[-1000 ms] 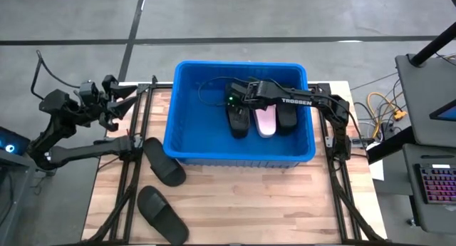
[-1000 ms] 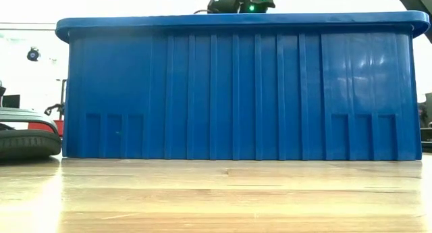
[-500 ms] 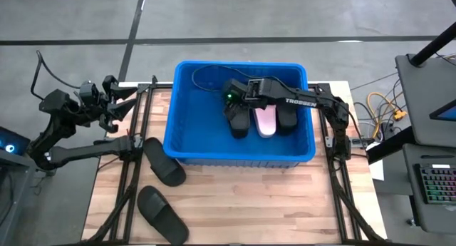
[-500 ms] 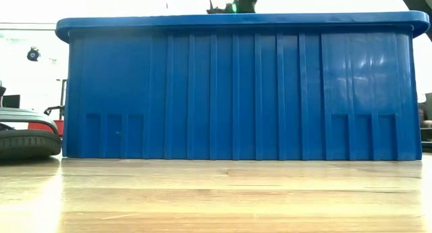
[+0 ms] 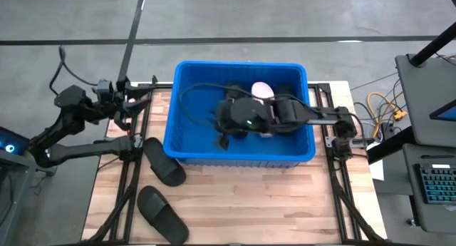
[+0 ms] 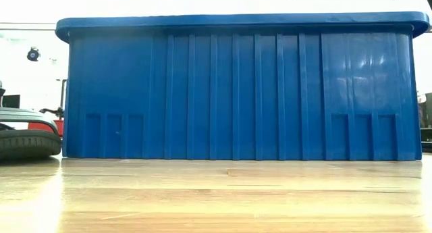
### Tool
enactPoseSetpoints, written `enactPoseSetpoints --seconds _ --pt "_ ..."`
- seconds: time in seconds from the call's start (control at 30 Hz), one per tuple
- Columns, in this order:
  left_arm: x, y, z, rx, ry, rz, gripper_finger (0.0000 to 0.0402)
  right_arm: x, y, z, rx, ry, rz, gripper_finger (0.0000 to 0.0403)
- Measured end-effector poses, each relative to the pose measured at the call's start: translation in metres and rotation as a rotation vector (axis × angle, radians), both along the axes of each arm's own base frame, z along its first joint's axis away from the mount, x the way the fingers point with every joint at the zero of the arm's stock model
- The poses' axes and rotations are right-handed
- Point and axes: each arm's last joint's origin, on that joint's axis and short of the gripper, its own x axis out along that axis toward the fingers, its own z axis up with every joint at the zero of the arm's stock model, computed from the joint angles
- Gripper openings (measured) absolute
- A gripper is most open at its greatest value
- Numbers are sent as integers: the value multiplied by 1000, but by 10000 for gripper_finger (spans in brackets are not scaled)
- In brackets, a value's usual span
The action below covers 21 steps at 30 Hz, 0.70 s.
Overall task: Pick and place slides into bin
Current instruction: Put the black slide into the blue container
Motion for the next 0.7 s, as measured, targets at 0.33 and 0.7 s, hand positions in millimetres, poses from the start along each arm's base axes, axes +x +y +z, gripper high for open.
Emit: enactPoseSetpoints --seconds 0.33,0.7 --pt "2 1 7 -115 -102 -24 196 -80 41 65 -67 -142 173 14" --pt "-5 2 10 -125 -152 103 196 -188 76 51 62 -152 168 9"
